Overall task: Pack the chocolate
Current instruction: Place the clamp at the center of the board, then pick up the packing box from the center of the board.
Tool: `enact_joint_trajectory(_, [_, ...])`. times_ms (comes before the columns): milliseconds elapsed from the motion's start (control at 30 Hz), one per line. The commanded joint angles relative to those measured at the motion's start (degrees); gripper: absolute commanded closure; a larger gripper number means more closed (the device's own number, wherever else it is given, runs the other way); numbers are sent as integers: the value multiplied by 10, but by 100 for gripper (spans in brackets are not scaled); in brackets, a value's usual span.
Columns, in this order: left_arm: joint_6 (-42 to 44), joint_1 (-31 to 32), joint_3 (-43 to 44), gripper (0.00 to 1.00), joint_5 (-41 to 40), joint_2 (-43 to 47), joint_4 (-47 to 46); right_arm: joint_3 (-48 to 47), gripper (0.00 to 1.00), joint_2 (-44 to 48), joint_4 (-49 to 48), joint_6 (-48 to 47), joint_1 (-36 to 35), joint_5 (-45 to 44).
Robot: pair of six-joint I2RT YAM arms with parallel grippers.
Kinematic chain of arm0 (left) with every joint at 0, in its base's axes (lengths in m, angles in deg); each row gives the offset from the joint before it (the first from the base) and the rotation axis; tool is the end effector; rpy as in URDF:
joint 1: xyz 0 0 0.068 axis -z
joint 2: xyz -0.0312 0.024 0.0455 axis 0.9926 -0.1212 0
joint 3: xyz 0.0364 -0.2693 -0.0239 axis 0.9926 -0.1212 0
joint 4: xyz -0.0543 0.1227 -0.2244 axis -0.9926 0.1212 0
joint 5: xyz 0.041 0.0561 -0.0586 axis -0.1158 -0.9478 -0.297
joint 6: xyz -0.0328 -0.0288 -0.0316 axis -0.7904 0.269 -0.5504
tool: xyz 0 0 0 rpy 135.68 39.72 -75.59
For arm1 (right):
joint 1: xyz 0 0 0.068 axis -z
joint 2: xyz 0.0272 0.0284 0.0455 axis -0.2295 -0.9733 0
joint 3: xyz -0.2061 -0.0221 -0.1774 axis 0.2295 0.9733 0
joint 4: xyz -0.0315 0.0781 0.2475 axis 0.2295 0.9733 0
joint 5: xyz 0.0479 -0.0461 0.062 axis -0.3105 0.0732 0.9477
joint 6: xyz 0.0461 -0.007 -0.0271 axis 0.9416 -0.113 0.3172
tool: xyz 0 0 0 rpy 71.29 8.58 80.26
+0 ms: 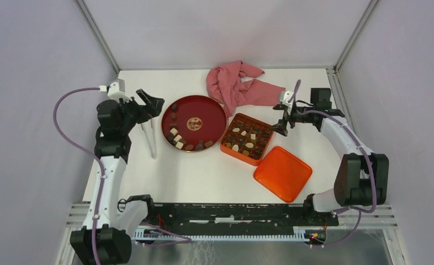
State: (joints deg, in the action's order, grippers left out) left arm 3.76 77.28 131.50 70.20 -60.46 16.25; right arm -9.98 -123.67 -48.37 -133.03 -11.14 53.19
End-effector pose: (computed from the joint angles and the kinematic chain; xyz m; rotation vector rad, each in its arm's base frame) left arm 0.2221 0.0129 0.3332 -0.3280 1.8727 -0.4860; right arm 0.2910 0.0198 0.2525 -1.2016 1.6134 0.6606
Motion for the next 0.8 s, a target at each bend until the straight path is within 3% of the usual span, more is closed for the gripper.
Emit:
enact_joint_trajectory(0, [-23, 0, -8, 0, 173, 27, -71, -87, 8, -68, 81, -115, -84, -60])
enact_joint_trajectory(100, [38, 0, -8, 0, 192, 31, -47, -111, 12, -112, 41, -7, -130, -179])
enact_joint_trajectory(200, [79, 5, -13, 1, 182, 30, -33, -138, 20, -153, 31, 43, -147, -241])
enact_joint_trajectory(533, [96, 43, -53, 1, 150, 3, -56, -192, 33, -235, 67, 46, -162, -343])
enact_joint_trajectory(767, [104, 44, -68, 1, 134, 8, -52, -197, 47, -257, 67, 34, -167, -341])
